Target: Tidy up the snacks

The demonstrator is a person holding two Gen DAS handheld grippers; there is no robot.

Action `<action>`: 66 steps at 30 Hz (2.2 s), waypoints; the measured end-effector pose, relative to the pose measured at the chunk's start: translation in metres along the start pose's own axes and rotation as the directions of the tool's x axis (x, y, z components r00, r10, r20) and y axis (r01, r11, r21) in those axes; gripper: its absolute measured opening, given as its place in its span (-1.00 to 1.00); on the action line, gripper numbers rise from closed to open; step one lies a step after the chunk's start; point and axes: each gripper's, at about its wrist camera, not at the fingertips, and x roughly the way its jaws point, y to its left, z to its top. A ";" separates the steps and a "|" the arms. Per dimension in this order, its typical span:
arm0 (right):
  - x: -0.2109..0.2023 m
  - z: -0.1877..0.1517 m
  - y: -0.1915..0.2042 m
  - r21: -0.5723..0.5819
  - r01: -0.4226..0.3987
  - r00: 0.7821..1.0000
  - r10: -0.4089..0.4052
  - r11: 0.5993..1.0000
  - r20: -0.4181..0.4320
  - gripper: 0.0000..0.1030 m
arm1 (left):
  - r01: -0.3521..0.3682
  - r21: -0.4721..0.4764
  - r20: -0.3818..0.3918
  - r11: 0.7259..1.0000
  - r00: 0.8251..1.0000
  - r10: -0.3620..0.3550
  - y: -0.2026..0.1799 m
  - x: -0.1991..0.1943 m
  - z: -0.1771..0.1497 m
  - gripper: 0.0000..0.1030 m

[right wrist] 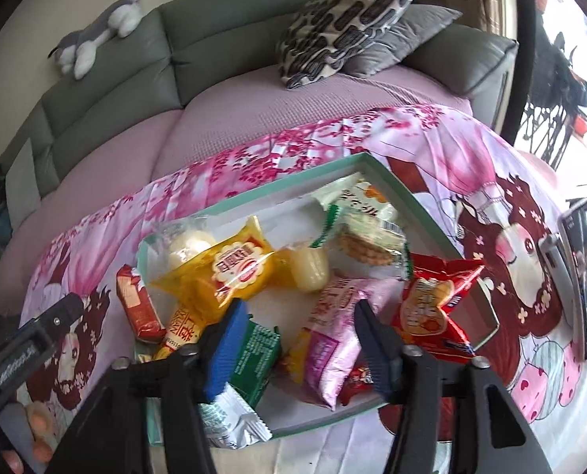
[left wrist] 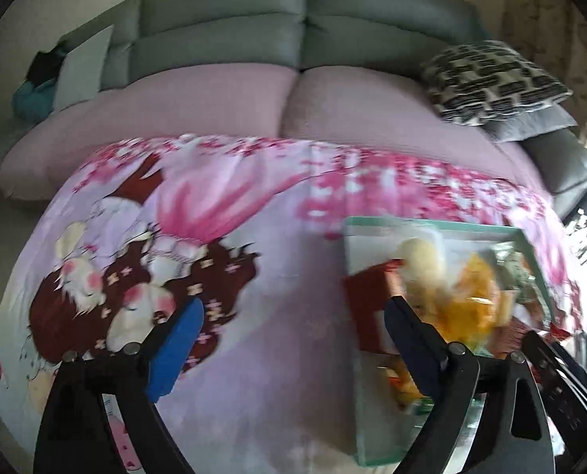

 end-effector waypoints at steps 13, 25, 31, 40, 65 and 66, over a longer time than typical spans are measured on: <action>0.004 0.000 0.008 -0.033 0.025 0.999 -0.024 0.999 0.022 1.00 | -0.073 -0.033 -0.046 0.997 0.996 0.071 0.017 0.020 -0.005 1.00; 0.005 0.000 0.013 -0.069 0.026 1.000 -0.025 0.997 0.015 1.00 | -0.043 -0.030 -0.058 0.999 0.997 0.041 0.014 0.019 -0.005 1.00; 0.000 -0.001 0.017 -0.078 0.027 0.999 -0.025 0.997 0.026 1.00 | -0.047 -0.036 -0.056 0.998 0.997 0.045 0.014 0.013 -0.005 1.00; -0.023 -0.010 0.023 -0.091 0.039 0.997 -0.033 0.995 0.067 1.00 | -0.057 -0.058 -0.046 0.997 0.997 0.054 0.034 -0.009 -0.017 1.00; -0.042 -0.091 0.069 -0.282 0.021 1.000 -0.017 0.959 0.018 1.00 | -0.119 0.001 -0.133 0.993 0.984 0.118 0.065 -0.037 -0.091 1.00; -0.040 -0.091 0.069 -0.281 0.023 1.000 -0.019 0.959 0.016 1.00 | -0.122 0.003 -0.141 0.993 0.983 0.121 0.065 -0.035 -0.091 1.00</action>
